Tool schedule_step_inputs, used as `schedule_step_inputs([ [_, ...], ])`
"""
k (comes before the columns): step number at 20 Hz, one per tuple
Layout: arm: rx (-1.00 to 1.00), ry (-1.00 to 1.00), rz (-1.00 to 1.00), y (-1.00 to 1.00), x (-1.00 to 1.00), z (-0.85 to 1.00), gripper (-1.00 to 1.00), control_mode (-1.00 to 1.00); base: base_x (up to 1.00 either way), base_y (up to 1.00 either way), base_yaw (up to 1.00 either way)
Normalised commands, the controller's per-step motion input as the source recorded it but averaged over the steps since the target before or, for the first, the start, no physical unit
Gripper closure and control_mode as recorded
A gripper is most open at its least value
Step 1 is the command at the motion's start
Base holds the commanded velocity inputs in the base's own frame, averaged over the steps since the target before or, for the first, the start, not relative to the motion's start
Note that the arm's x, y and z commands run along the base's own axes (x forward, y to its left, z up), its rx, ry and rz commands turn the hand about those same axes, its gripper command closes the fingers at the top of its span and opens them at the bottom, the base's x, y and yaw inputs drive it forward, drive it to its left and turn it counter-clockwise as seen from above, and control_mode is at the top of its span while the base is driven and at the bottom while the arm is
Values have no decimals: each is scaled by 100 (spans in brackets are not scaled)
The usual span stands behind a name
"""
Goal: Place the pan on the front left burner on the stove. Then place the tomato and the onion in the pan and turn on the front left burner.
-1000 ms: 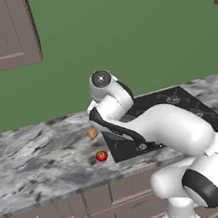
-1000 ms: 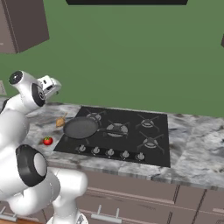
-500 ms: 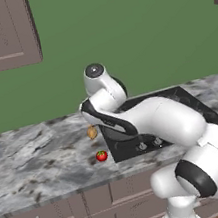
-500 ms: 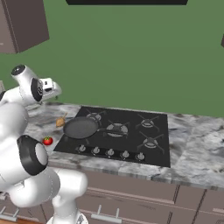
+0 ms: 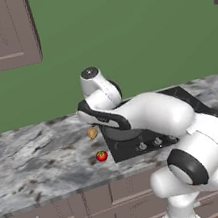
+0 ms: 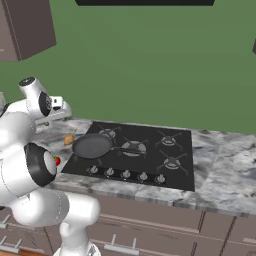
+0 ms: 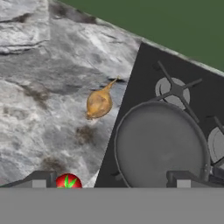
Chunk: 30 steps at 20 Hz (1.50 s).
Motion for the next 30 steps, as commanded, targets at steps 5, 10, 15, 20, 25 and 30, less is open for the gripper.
schedule_step_inputs([
  [5,0,3,0,0,8,-73,-100,-100,0,0,0],
  [10,0,0,2,0,19,-39,-100,-100,0,0,0],
  [15,0,-2,2,0,32,-21,-100,-100,0,0,0],
  [20,0,0,0,6,28,-14,-100,-100,0,0,0],
  [25,1,0,0,15,27,-12,-100,-100,0,0,0],
  [30,1,0,0,6,26,-18,-100,-100,0,0,0],
])
